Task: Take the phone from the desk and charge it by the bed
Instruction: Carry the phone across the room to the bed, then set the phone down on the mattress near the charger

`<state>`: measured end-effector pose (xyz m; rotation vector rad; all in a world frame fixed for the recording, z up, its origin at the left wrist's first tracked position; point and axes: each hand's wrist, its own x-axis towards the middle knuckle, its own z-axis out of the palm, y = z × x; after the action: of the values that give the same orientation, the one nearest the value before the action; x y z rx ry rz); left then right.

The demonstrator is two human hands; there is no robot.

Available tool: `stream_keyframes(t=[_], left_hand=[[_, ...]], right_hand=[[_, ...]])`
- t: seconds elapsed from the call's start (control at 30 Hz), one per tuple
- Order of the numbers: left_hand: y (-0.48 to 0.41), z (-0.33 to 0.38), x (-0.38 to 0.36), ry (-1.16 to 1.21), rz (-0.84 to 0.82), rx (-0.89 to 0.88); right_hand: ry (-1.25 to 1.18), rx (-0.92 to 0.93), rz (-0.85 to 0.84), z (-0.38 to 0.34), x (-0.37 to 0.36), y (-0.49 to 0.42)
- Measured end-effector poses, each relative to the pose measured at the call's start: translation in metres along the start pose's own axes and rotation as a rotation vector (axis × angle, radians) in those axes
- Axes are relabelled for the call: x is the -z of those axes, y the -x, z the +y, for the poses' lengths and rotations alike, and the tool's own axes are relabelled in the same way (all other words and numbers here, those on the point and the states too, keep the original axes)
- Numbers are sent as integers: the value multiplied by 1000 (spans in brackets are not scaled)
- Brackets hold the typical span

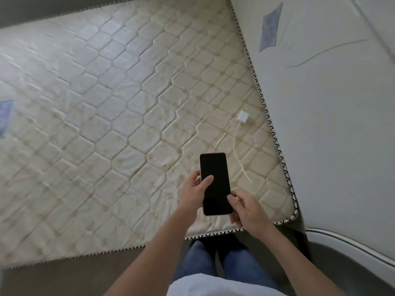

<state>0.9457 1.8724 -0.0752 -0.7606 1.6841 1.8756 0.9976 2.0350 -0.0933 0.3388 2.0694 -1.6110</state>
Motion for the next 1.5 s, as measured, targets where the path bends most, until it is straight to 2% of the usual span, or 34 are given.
stream_keyframes(t=[0.3, 0.57, 0.83, 1.1, 1.27, 1.5], left_hand=[[-86, -38, 39, 46, 38, 89], [-220, -109, 86, -38, 30, 212], [-335, -139, 111, -145, 48, 178], [-402, -139, 107, -245, 82, 67], [-406, -130, 105, -584, 244, -83], [-406, -101, 117, -984, 280, -249]], right_hand=[[2, -103, -83, 47, -34, -87], [31, -196, -66, 142, -82, -194], [18, -206, -31, 195, -113, -289], [116, -191, 113, 211, -117, -346], [180, -207, 179, 200, -124, -345], [160, -196, 251, 180, -101, -342]])
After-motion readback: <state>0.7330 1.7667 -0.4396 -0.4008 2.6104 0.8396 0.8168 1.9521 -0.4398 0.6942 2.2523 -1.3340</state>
